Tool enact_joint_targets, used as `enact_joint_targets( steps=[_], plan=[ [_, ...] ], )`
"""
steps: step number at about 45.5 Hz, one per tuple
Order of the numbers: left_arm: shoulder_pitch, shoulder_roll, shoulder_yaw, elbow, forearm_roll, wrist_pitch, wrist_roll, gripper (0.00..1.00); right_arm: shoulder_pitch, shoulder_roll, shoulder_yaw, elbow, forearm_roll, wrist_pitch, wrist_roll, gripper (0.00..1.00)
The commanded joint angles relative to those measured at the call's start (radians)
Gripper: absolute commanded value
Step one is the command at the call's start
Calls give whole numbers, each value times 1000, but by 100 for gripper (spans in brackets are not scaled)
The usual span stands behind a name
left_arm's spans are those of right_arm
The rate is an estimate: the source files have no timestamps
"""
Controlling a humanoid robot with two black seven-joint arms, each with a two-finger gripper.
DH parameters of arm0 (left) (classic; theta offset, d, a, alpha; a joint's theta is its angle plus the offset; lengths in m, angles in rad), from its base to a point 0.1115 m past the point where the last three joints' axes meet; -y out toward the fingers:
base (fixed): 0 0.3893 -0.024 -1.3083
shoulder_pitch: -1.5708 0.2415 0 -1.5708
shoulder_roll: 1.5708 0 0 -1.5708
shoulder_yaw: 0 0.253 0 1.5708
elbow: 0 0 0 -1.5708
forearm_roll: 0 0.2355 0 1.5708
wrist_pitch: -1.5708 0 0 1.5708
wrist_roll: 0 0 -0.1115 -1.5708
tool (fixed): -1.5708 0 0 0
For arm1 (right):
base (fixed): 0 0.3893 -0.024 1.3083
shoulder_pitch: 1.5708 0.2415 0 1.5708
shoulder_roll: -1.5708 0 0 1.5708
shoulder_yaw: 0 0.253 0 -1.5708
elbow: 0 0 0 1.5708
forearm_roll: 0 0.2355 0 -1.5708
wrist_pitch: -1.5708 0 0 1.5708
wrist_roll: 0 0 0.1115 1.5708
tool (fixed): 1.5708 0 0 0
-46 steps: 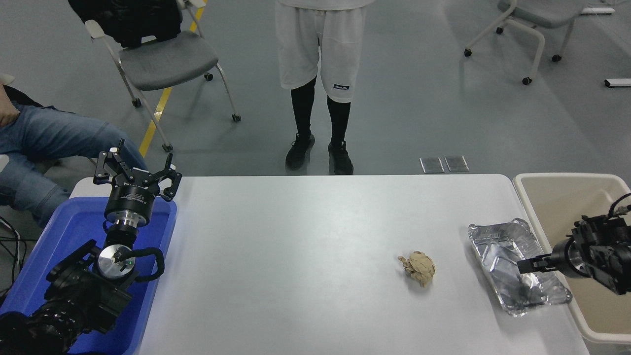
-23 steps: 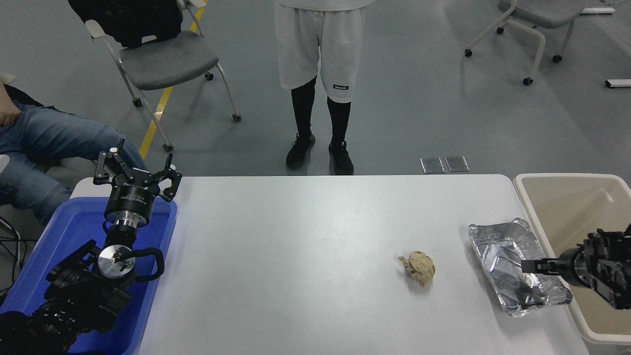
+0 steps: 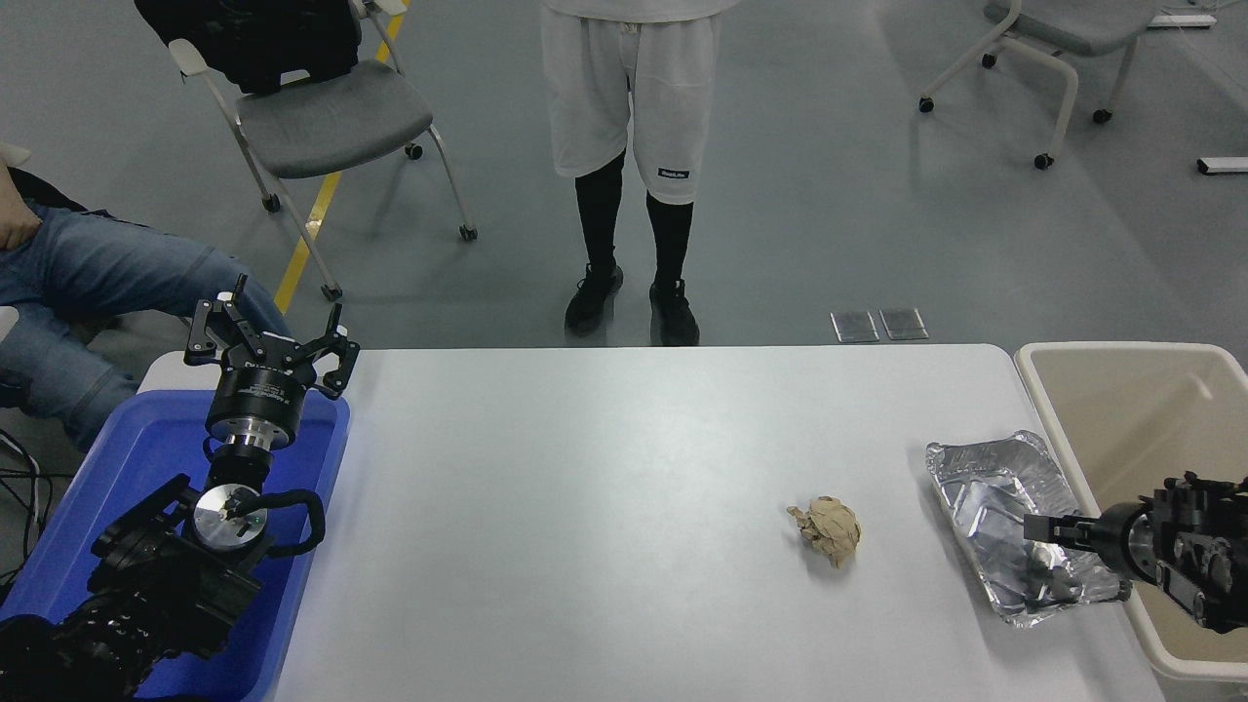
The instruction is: Pick up foil plate and place in dustbin
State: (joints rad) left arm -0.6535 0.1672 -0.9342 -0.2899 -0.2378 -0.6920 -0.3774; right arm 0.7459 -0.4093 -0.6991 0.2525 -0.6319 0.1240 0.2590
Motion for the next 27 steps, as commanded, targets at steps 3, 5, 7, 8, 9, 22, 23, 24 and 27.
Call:
enact_joint_targets(
  steps=[3, 5, 7, 8, 9, 22, 23, 24, 27],
  plan=[
    [0, 0, 0, 0, 0, 0, 2, 99, -7, -3, 12, -1, 12, 5, -1, 0],
    [0, 0, 0, 0, 0, -1, 0, 99, -10, -3, 10, 2, 26, 9, -1, 0],
    [0, 0, 0, 0, 0, -1, 0, 99, -11, -3, 10, 5, 38, 13, -1, 0],
    [0, 0, 0, 0, 0, -1, 0, 99, -11, -3, 10, 5, 41, 13, -1, 0],
    [0, 0, 0, 0, 0, -1, 0, 99, -11, -3, 10, 7, 41, 13, -1, 0],
    [0, 0, 0, 0, 0, 0, 0, 99, 0, -5, 9, 16, 43, 20, -1, 0],
    [0, 0, 0, 0, 0, -1, 0, 99, 3, -5, 9, 16, 43, 23, 0, 0],
    [0, 0, 0, 0, 0, 0, 0, 99, 6, -8, 9, 19, 43, 28, 0, 0],
    [0, 0, 0, 0, 2, -1, 0, 99, 21, -13, 4, 33, 43, 49, 0, 0]
  ],
)
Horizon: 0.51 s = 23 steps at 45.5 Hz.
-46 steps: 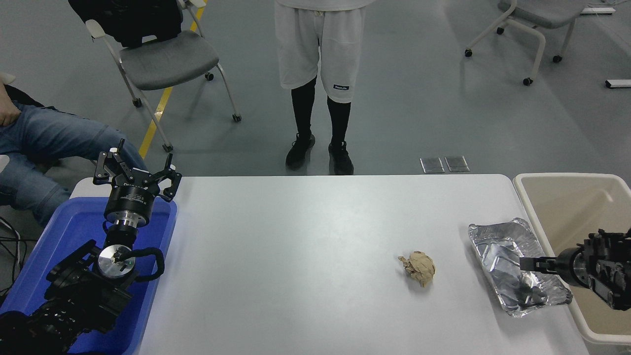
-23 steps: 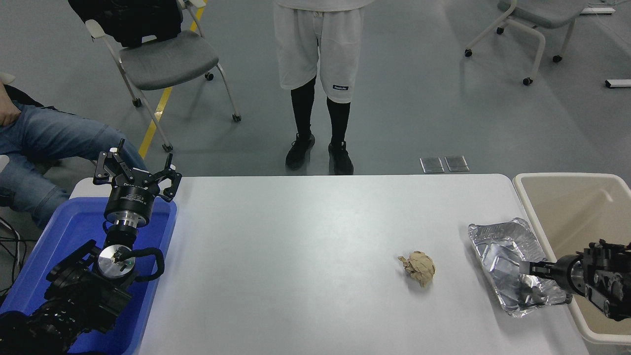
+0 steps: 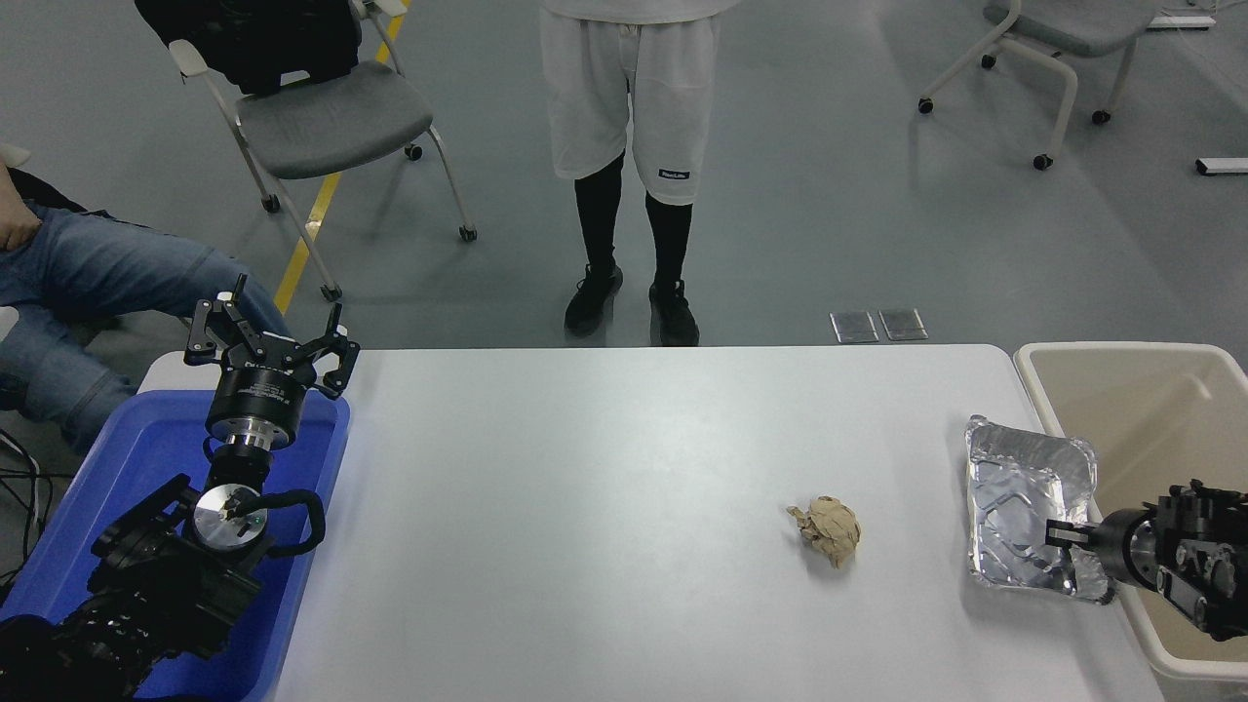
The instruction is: Pick up foil plate and place in dustbin
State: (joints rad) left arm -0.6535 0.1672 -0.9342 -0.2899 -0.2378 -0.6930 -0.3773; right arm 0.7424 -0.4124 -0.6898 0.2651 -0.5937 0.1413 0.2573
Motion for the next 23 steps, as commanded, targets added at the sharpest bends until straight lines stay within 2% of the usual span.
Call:
enact_joint_targets(
  steps=[1, 23],
  plan=[
    [0, 0, 0, 0, 0, 1, 0, 99, 35, -15, -5, 26, 5, 43, 2, 0],
    [0, 0, 0, 0, 2, 0, 2, 99, 350, -229, -19, 227, -18, 429, 5, 0]
  ],
)
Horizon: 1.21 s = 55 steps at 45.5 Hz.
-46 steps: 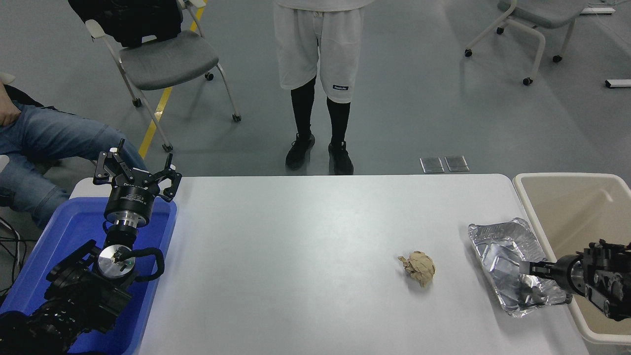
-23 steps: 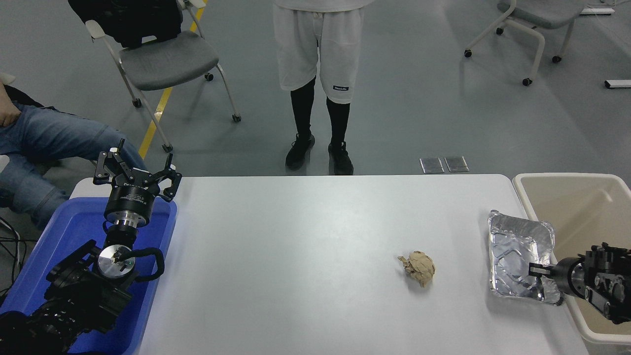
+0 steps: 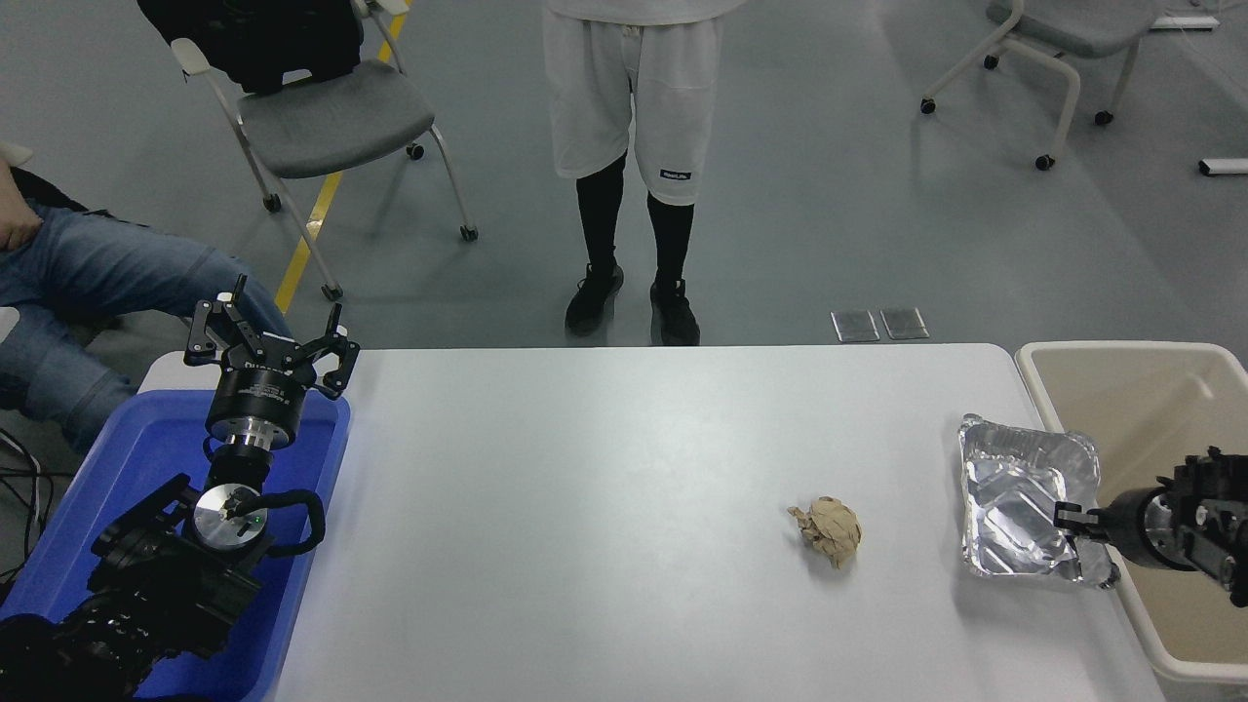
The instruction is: Pick up foil plate and place in dustbin
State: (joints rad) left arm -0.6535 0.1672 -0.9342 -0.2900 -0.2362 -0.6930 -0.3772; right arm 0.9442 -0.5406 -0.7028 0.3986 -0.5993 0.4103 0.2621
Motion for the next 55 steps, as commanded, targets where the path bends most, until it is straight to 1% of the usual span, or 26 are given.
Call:
enact_joint_targets(
  steps=[1, 6, 14, 29, 37, 41, 45, 55],
  plan=[
    [0, 0, 0, 0, 0, 0, 1, 99, 166, -111, -6, 107, -13, 169, -1, 0],
    [0, 0, 0, 0, 0, 0, 1, 99, 264, -163, -17, 177, -43, 205, 0, 0],
    [0, 0, 0, 0, 0, 0, 1, 99, 413, -216, -70, 255, -70, 237, -1, 0],
    [0, 0, 0, 0, 1, 1, 1, 99, 724, -228, -303, 403, -83, 260, -1, 0],
    [0, 0, 0, 0, 1, 0, 1, 99, 860, -263, -363, 462, -89, 324, -3, 0],
    [0, 0, 0, 0, 1, 1, 1, 99, 904, -271, -363, 460, -126, 375, -3, 0],
    [0, 0, 0, 0, 1, 1, 1, 99, 967, -286, -360, 462, -171, 375, -3, 0],
    [0, 0, 0, 0, 1, 1, 1, 99, 1128, -277, -360, 479, -250, 375, -3, 0]
  ],
)
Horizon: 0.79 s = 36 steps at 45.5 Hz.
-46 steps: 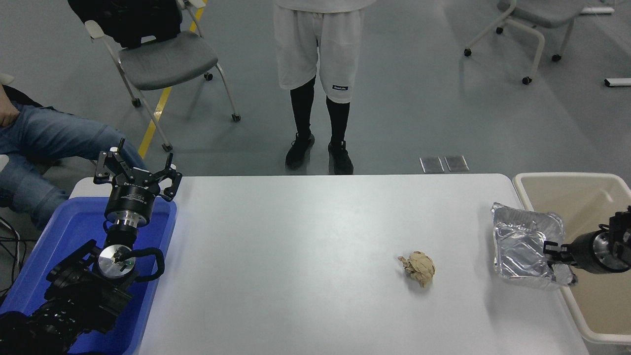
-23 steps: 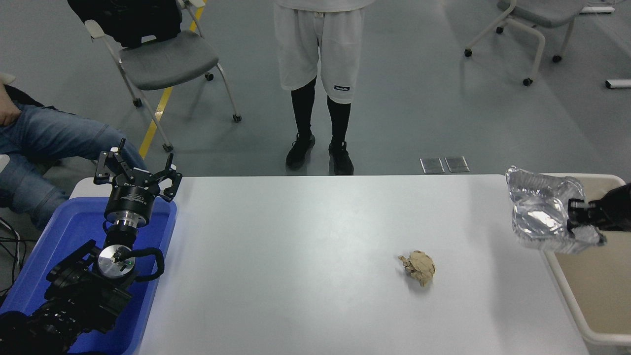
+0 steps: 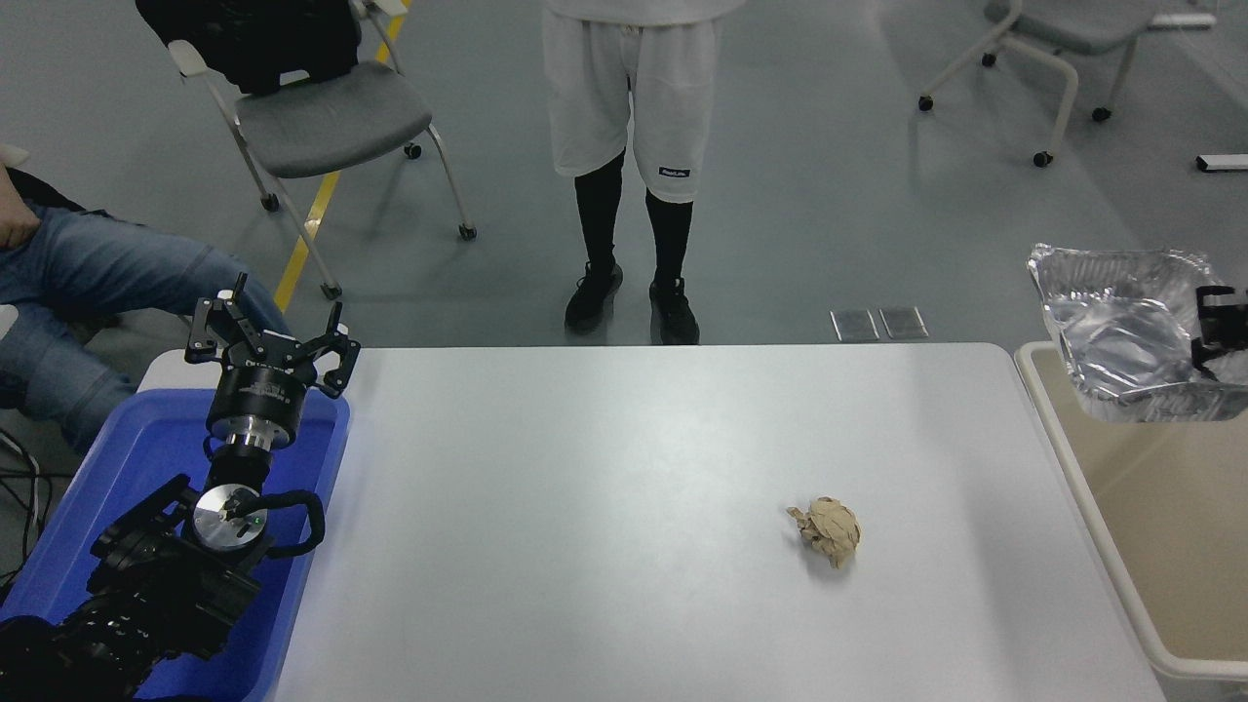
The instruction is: Pick up foil plate and place in dustbin
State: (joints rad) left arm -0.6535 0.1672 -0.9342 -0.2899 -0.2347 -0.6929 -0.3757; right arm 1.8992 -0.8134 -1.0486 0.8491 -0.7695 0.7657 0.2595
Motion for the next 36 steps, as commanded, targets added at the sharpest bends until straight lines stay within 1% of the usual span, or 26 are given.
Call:
enact_joint_targets(
  steps=[1, 6, 21, 30, 36],
  plan=[
    [0, 0, 0, 0, 0, 1, 0, 99, 188, -3, -14, 33, -88, 20, 0, 0],
    [0, 0, 0, 0, 0, 0, 0, 99, 230, 5, -14, 39, -105, 20, 0, 0],
    [0, 0, 0, 0, 0, 0, 0, 99, 224, -7, -36, 31, -105, 20, -2, 0],
    [0, 0, 0, 0, 0, 0, 0, 99, 175, -61, -36, -7, -108, 20, -2, 0],
    [0, 0, 0, 0, 0, 1, 0, 99, 95, -92, -21, -97, -99, 20, 0, 0]
  ],
)
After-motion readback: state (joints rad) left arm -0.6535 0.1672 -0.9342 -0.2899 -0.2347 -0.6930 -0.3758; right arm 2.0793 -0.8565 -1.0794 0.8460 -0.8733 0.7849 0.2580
